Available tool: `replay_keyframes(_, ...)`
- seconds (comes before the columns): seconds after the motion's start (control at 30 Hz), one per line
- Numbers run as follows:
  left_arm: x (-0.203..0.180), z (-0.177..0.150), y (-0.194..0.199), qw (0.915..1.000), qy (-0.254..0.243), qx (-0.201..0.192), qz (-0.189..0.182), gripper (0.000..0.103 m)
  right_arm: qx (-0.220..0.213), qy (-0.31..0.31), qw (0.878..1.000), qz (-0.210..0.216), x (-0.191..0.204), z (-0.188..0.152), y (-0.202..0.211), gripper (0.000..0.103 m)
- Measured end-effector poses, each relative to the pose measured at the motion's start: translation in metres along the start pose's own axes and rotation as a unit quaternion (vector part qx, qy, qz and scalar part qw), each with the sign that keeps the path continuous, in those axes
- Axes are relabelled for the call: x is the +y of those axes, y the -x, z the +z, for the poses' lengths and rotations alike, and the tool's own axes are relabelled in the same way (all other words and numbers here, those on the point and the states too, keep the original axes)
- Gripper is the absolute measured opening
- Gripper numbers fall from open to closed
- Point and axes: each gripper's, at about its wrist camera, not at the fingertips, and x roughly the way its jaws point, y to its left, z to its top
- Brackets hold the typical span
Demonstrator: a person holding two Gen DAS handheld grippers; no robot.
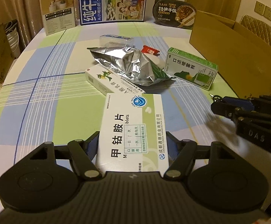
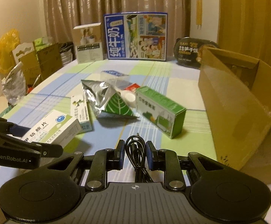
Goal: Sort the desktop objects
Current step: 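Carry the black cable and white medicine box toward the cardboard box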
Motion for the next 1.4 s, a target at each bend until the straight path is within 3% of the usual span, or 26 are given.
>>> replay_keyframes(0.27,-0.011,0.015,0.023,0.9997,0.002,-0.025,-0.003,0.067,-0.032,-0.009,0.999,-0.01,-0.009,0.022,0.036,0.021)
replay_keyframes(0.87,-0.103,0.053,0.094,0.9945,-0.05,-0.081,-0.043,0.067,-0.117,-0.06,0.989,-0.061,-0.063,0.062,0.131,0.021)
replay_keyframes(1.4,-0.177,0.087,0.097,0.9883,-0.084,-0.091,-0.089,0.067,-0.135,-0.093,0.979,-0.119,-0.151,0.071,0.16,0.021)
